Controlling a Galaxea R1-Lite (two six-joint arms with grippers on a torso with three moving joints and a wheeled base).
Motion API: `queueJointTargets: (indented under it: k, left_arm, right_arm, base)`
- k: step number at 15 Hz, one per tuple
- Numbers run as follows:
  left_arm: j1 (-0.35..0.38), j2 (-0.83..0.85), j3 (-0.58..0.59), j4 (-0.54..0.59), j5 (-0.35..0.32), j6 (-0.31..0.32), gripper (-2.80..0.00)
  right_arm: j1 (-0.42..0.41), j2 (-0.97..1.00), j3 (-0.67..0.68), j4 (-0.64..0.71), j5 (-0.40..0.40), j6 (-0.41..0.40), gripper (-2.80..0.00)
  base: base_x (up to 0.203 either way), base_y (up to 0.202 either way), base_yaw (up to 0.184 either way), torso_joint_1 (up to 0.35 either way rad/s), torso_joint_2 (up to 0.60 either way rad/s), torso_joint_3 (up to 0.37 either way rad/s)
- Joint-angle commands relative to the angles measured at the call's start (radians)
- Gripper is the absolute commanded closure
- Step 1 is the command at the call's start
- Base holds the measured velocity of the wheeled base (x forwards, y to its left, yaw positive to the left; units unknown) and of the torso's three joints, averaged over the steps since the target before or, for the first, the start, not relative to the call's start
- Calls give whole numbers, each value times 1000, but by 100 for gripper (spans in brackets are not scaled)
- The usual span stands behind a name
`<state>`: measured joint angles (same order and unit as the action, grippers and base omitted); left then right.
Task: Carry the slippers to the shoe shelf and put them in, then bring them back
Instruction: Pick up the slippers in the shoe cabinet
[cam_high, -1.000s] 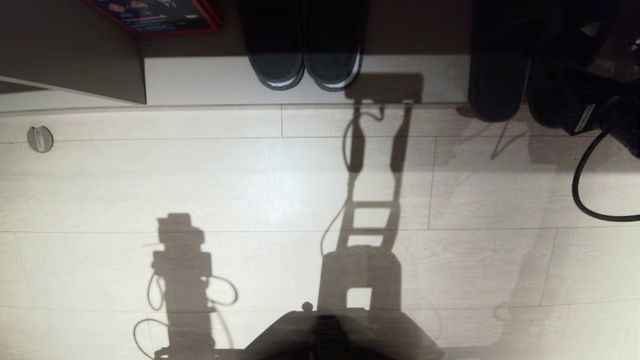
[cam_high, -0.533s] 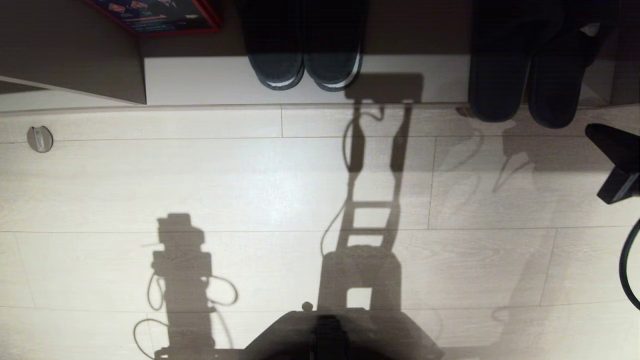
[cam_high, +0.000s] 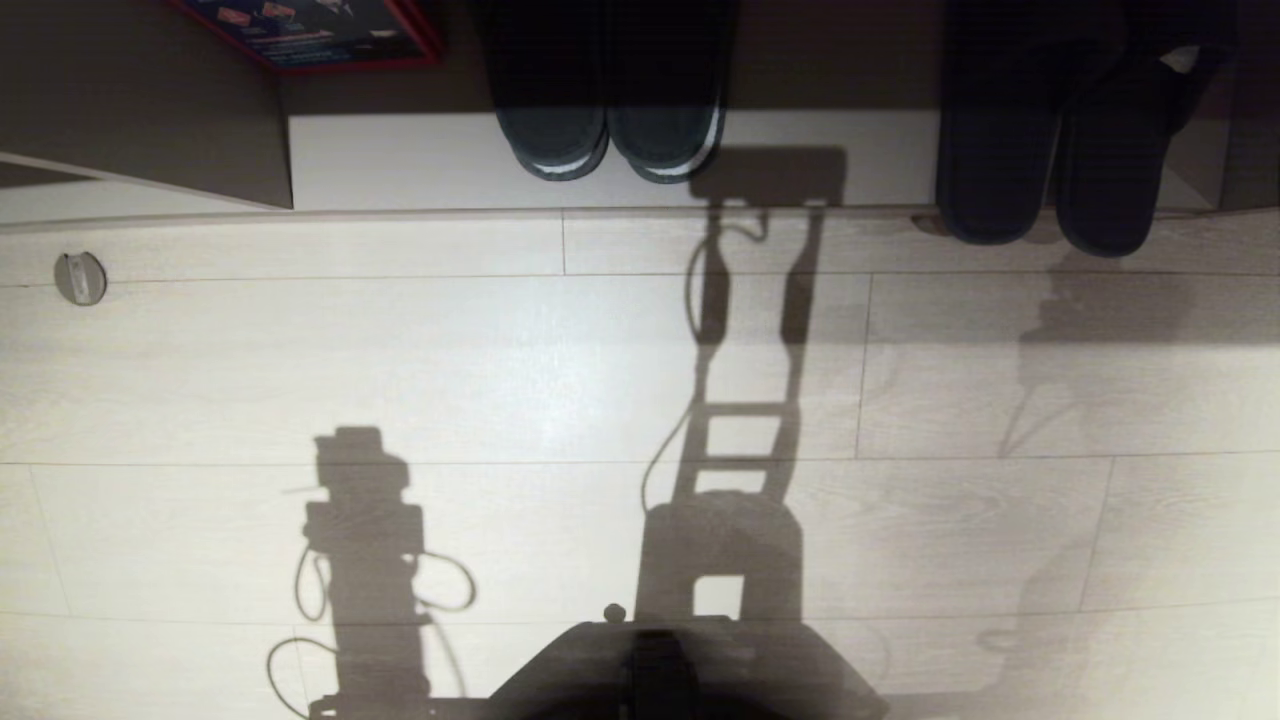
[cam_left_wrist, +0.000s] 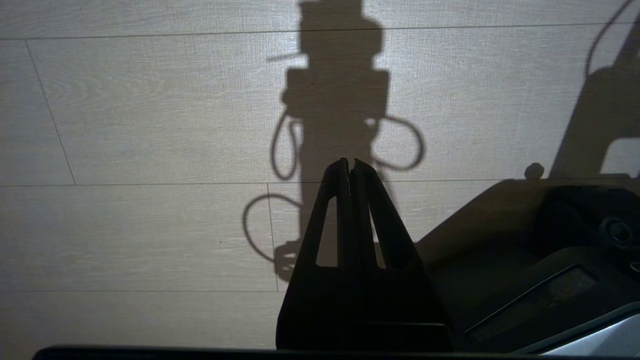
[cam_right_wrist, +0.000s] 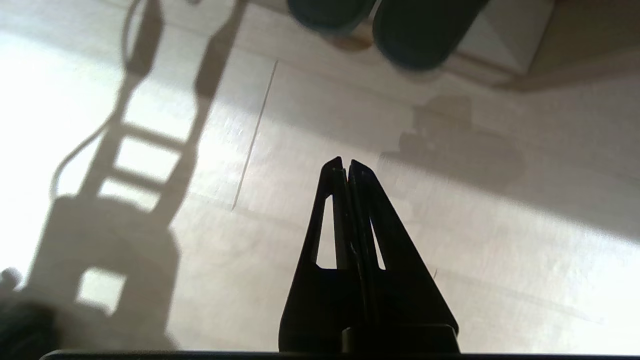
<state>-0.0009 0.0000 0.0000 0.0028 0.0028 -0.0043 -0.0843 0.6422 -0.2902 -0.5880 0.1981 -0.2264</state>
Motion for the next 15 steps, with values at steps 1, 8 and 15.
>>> queueJointTargets:
  k: [1,8,15]
  left_arm:
    - [0,0,0,0,0,-1,0]
    - [1,0,0,0,0,-2,0]
    - [1,0,0,0,0,-3,0]
  right_arm:
    - [4,-219,17,122,2,5,0]
    - [75,-642,182,575,-4,20,0]
    - [77,-647,290,537,-167,46,0]
  base:
    - [0,0,0,0,0,0]
    - [0,0,0,0,0,0]
    - [0,0,0,0,0,0]
